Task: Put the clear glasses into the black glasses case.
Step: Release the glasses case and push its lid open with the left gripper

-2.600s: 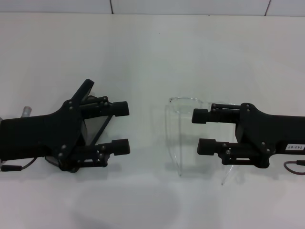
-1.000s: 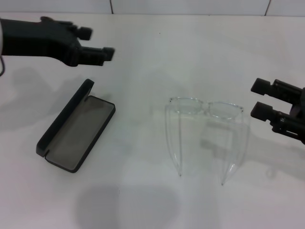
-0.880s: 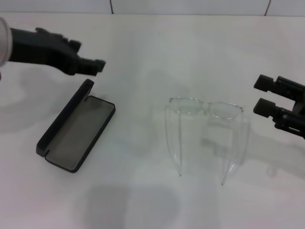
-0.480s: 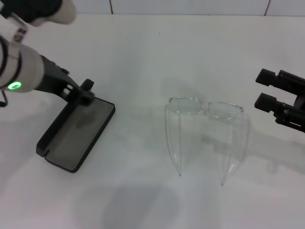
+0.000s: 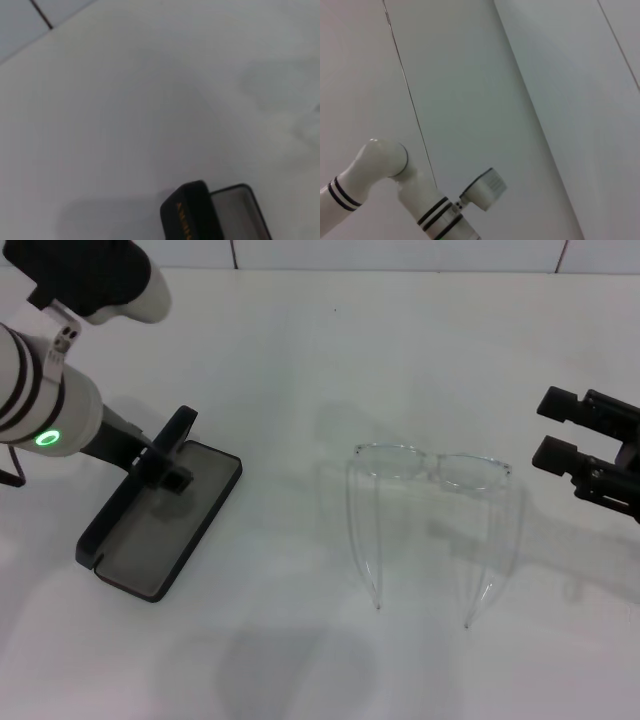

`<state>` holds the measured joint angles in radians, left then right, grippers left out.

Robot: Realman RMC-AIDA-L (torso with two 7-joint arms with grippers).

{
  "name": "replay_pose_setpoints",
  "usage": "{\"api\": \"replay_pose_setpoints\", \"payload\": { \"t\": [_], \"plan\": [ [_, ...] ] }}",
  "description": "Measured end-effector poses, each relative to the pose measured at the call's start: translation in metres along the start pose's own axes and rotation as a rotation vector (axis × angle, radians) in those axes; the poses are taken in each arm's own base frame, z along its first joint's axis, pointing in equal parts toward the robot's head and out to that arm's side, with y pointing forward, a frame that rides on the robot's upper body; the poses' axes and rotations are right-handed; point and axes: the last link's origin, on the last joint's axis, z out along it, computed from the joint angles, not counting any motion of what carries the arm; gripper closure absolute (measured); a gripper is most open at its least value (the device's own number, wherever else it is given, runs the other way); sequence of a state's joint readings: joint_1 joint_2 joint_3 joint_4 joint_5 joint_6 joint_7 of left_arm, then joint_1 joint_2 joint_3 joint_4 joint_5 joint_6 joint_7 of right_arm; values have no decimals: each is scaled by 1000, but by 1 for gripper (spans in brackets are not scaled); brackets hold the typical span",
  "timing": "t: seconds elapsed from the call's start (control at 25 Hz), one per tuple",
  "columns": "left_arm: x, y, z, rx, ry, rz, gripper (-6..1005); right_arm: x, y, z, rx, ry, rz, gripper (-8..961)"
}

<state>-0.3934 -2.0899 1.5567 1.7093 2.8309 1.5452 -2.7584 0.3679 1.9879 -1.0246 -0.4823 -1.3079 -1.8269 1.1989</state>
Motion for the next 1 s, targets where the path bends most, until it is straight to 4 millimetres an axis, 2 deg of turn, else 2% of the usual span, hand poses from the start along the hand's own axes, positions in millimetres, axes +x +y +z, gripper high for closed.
{"api": "replay_pose_setpoints", "payload": {
  "t": [0.2,0.72,0.92,1.0],
  "plan": [
    [-2,-5,6,-1,-22,-13,298,1,0,-1,5,-1,0,306],
    [-5,-4,9,-14,-54,-2,364,1,-2,-6,41,-10,-5,306],
    [-6,-3,9,-14,-58,5,604,-8,-6,-10,65,-29,-31,306],
    [-6,-3,9,-14,-58,10,649,-19,-10,-12,67,-33,-62,307]
  ]
}}
